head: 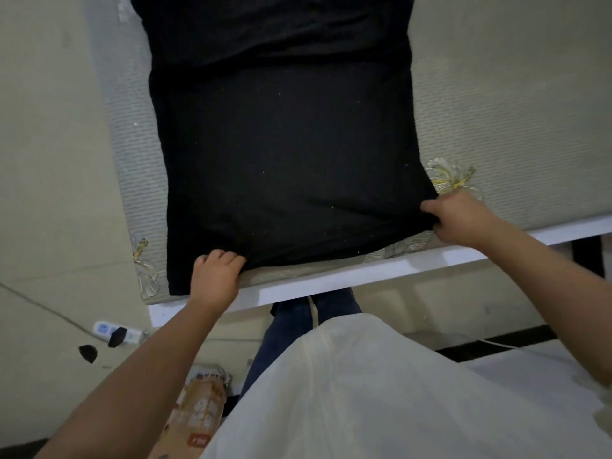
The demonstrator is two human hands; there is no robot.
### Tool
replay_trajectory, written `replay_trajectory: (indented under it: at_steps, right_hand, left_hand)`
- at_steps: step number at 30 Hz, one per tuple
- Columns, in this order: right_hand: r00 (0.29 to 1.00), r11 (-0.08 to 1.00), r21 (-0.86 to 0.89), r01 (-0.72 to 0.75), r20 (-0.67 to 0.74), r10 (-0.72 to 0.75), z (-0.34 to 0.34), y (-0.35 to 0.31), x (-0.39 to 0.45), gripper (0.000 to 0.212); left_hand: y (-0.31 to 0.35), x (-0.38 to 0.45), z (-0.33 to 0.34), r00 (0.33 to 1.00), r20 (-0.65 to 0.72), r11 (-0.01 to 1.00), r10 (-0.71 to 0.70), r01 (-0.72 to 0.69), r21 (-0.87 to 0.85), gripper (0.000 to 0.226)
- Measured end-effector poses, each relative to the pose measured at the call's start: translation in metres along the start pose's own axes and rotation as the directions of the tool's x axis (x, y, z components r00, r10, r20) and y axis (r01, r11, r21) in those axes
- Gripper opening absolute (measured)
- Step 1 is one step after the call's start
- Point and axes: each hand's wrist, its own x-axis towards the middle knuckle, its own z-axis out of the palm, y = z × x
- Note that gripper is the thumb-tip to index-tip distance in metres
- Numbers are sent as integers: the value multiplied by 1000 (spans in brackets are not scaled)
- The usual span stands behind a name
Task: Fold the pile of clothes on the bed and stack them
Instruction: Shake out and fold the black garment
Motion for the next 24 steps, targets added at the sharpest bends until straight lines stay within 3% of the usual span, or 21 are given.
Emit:
replay_trajectory:
  at_steps: [3,6,8,10,12,13,15,17,18,20,24]
  right_hand:
    - [996,997,-75,26,88,-19,-11,-2,-9,32]
    - [947,998,51,-26,320,8,-24,-16,-19,39]
    - [851,994,87,-58,526,4,-33,-31,-26,45]
    - [716,997,48,-67,698,14,-42,-45,-33,50]
    - [619,988,79,-131,785,19,-54,-47,-35,49]
    - [626,977,120,-177,780,17,-62,-42,-34,46]
    - [754,937,238,-257,655,40,-78,-24,-27,40]
    - [913,847,433,-310,383,138,-92,-3,-11,33]
    - [950,793,527,-306,228,215,-99,7,-2,29]
    - [941,751,602,-272,2,339,-115,23,19,25]
    - [908,772,595,-224,-159,387,-149,52,63,19]
  left_hand:
    - [-5,-2,-18,998,59,1000,4,-4,-1,39]
    - [-8,-2,-48,963,262,998,65,-68,0,33]
    - [-6,-7,-69,874,483,997,59,-30,-68,28]
    - [-5,-14,-89,735,678,995,6,61,-75,28]
    - [-7,-17,-109,625,780,995,-34,94,-32,30]
    - [-10,-13,-119,624,781,993,-35,107,-41,29]
    - [-17,7,-146,738,675,973,-13,164,-160,27]
    - [-22,34,-174,874,486,920,14,179,-349,29]
    - [-20,49,-189,912,408,897,34,153,-416,35]
    - [-13,78,-213,948,309,895,73,75,-440,48]
    - [-12,141,-251,996,75,968,53,-33,-250,22]
